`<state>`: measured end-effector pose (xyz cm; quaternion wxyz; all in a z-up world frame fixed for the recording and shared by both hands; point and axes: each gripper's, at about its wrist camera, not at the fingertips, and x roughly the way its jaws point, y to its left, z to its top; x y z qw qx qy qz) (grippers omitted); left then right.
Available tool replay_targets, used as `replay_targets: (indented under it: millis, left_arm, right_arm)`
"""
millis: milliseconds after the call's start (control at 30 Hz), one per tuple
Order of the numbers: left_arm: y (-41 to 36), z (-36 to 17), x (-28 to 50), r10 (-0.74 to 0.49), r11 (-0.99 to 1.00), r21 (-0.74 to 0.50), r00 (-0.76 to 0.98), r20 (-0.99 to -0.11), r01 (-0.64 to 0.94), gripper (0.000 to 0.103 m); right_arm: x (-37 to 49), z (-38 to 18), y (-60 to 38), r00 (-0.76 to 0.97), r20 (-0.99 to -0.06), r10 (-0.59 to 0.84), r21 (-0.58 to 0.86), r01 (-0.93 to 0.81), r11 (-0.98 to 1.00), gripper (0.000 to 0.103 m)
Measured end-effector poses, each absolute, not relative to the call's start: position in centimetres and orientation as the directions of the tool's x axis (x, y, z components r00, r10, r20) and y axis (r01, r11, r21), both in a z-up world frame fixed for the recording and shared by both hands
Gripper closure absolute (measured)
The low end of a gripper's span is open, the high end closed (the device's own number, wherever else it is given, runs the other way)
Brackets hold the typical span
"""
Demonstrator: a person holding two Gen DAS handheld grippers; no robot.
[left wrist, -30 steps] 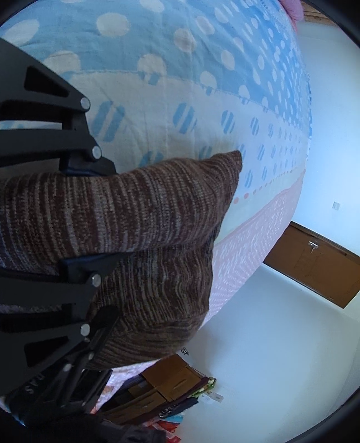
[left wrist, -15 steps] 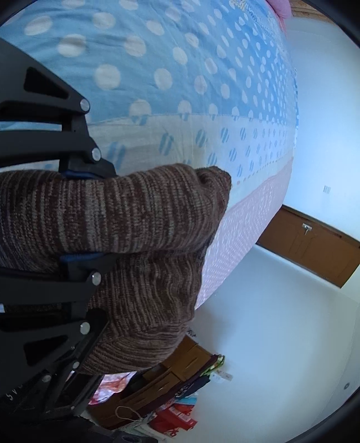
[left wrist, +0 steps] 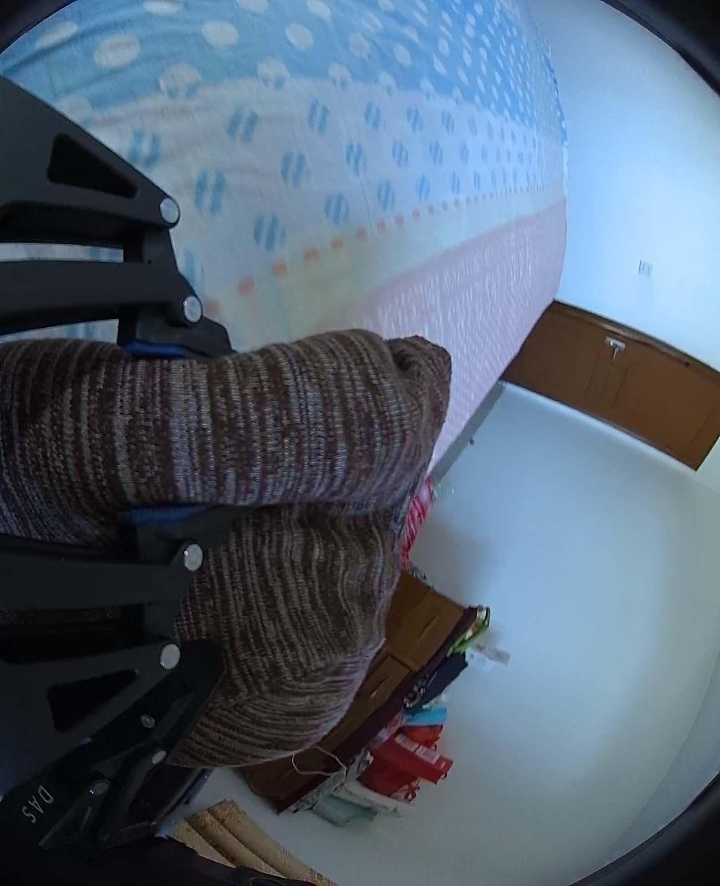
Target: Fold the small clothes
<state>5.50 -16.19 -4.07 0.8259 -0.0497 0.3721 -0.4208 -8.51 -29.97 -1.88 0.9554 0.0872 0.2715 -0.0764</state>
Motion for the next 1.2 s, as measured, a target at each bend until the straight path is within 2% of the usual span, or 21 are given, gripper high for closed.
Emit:
replay_targets:
  millis: [200,333,467,600,667,700,767,900,1000,1067,1100,1200]
  left_arm:
    - [-24.3,-2.7,5.1,-0.784,0.553,-0.369,0.317,-0.534,0.747,0.063]
    - [-29.5,-3.9,5.7,-0.789,0.534,-0.38,0.284,-0.545,0.755,0.063]
    - [-34.6,-7.6,6.3,-0.744,0.562,-0.35,0.273,-0.61,0.75,0.064]
    - [-37.3,-12.2,7.2,-0.65,0.632,-0.309,0.269,-0.711,0.711,0.063]
    - [-37.2,-12.4,6.8,-0.647,0.642,-0.29,0.299,-0.701,0.71,0.048]
    - [-37.3,-12.4,6.7,-0.638,0.647,-0.271,0.311,-0.705,0.712,0.044]
    - [-37.5,-12.3,6.7,-0.599,0.679,-0.219,0.356,-0.717,0.701,0.021]
    - [-36.5,-11.9,7.2,-0.605,0.683,-0.267,0.322,-0.728,0.679,0.02]
    - [-34.4,-10.7,6.6,-0.606,0.694,-0.275,0.333,-0.723,0.666,0.02]
    - [-32.6,-9.9,6.1,-0.603,0.705,-0.258,0.366,-0.709,0.661,0.021]
    - [-32.4,-9.7,5.8,-0.599,0.711,-0.253,0.378,-0.706,0.656,0.021]
    - [-31.6,-8.8,4.6,-0.614,0.705,-0.273,0.371,-0.697,0.655,0.021]
  right_arm:
    - [-10.8,0.3,-36.1,0.843,-0.495,-0.209,0.096,0.292,0.952,0.079]
    - [-10.3,-0.4,-41.0,0.811,-0.515,-0.277,0.07,0.361,0.93,0.079]
    - [-8.9,-4.0,-45.5,0.751,-0.584,-0.308,0.042,0.406,0.913,0.079]
    - [-7.3,-9.0,-49.7,0.676,-0.688,-0.266,0.102,0.452,0.886,0.078]
    - [-7.4,-10.6,-50.9,0.654,-0.704,-0.277,0.114,0.489,0.865,0.078]
    - [-7.6,-11.1,-51.2,0.656,-0.705,-0.271,0.129,0.494,0.86,0.077]
    - [-7.9,-11.5,-51.4,0.659,-0.702,-0.269,0.138,0.497,0.857,0.075]
    - [-9.7,-11.4,-51.9,0.661,-0.703,-0.264,0.168,0.515,0.84,0.058]
    - [-13.0,-10.2,-51.8,0.672,-0.66,-0.336,0.164,0.566,0.808,0.058]
    - [-14.7,-8.4,-50.3,0.673,-0.609,-0.42,0.093,0.586,0.805,0.067]
    - [-14.8,-7.6,-49.7,0.68,-0.594,-0.43,0.072,0.577,0.813,0.077]
    - [-13.4,-5.3,-48.4,0.725,-0.561,-0.399,0.046,0.509,0.86,0.077]
